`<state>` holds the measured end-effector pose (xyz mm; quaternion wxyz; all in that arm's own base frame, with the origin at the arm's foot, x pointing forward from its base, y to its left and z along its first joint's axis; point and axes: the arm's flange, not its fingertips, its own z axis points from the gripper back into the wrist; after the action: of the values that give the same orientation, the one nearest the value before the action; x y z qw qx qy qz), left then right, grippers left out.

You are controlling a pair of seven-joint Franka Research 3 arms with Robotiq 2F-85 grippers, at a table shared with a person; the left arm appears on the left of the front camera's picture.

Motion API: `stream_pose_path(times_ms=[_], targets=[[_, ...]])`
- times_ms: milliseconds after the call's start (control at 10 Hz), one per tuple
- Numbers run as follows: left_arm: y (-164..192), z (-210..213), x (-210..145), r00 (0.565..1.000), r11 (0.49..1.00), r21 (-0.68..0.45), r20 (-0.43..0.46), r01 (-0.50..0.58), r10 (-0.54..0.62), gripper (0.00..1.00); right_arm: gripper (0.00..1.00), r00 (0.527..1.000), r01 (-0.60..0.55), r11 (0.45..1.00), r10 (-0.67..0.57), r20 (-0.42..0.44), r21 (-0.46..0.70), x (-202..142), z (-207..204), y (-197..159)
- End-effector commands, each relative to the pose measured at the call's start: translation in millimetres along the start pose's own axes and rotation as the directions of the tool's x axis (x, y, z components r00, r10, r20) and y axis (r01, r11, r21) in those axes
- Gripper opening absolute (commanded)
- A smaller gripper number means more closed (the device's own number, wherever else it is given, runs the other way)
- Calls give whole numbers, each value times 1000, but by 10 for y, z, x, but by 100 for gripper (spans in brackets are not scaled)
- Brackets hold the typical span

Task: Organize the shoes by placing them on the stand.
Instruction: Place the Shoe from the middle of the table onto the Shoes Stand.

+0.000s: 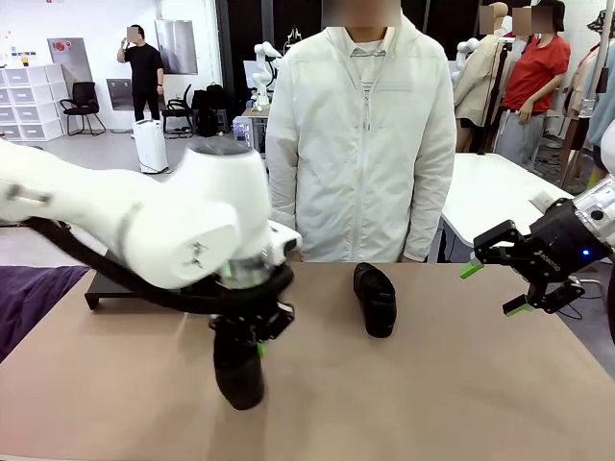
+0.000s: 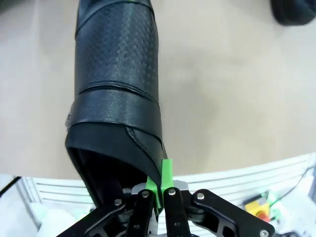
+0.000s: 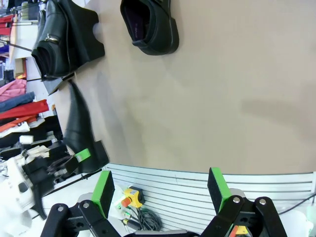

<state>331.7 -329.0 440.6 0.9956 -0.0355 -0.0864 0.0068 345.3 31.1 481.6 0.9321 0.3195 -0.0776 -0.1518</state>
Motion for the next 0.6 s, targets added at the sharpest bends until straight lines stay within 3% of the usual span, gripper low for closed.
stream_pose_path(times_ms=[0, 200, 300, 400, 500], targets=[[666, 510, -317, 995, 995, -53, 51, 86, -83, 0, 100, 1000, 23, 1000, -23, -1, 14, -6, 12, 27], [1281, 615, -593, 987, 992, -50, 110, 119, -113, 0, 100, 1000, 23, 1000, -23, -1, 14, -6, 12, 27], [1603, 593, -731, 975, 980, -30, 114, 196, -192, 0, 100, 1000, 23, 1000, -23, -1, 14, -6, 12, 27], [1869, 539, -859, 976, 976, -97, 118, 193, -181, 0, 100, 1000, 23, 1000, -23, -1, 14, -6, 12, 27], [1243, 593, -574, 987, 990, -31, 95, 135, -132, 0, 100, 1000, 23, 1000, -23, -1, 14, -6, 12, 27]])
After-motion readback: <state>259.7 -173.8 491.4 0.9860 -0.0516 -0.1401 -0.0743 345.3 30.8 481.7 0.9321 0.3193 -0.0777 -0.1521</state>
